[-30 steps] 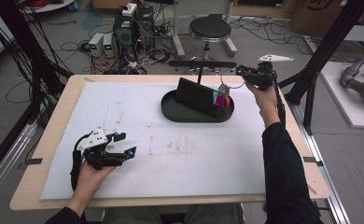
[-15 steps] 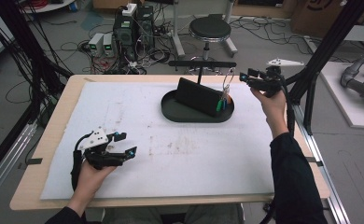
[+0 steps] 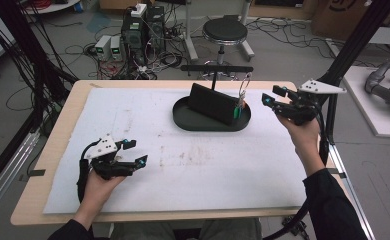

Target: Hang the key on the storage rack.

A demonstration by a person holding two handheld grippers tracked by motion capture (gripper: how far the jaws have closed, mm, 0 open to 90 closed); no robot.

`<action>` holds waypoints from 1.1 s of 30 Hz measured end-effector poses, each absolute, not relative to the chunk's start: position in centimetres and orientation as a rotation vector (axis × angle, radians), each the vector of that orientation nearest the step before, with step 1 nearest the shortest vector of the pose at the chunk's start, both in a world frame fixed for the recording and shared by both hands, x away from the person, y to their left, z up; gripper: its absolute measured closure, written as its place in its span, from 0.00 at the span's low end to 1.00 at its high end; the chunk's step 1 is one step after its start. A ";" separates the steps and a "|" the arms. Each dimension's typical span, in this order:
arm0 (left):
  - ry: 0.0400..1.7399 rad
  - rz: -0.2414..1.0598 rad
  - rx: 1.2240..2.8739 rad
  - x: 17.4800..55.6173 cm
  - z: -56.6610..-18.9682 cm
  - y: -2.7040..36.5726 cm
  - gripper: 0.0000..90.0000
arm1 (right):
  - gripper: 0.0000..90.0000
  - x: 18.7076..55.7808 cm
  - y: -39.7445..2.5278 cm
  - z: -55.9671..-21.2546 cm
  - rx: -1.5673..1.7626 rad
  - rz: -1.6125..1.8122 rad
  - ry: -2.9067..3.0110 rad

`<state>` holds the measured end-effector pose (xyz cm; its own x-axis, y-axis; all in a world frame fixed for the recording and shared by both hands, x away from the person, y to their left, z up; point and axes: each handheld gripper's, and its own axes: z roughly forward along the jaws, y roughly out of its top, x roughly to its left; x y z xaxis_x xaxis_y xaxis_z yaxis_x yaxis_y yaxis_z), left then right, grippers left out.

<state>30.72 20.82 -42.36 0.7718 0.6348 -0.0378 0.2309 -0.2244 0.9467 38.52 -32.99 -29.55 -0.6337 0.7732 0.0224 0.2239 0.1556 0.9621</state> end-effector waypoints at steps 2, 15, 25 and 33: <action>0.671 0.432 1.800 30.8 -42.3 20.8 0.30 | 0.45 37.5 -33.2 -30.1 0.950 1.489 1.954; 0.704 0.488 1.786 30.5 -42.1 21.9 0.29 | 0.34 32.4 -34.4 -36.0 1.076 1.510 1.879; 0.756 0.555 1.781 29.9 -42.1 23.4 0.28 | 0.33 32.0 -34.3 -38.9 1.142 1.460 1.845; 0.800 0.599 1.758 29.8 -42.0 24.2 0.28 | 0.33 32.0 -34.3 -39.2 1.147 1.421 1.855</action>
<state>29.80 24.23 -42.02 0.6488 0.7608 0.0137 0.2274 -0.2111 0.9506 32.04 -34.32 -39.25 -0.4975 0.8636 0.0813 0.3036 0.0855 0.9490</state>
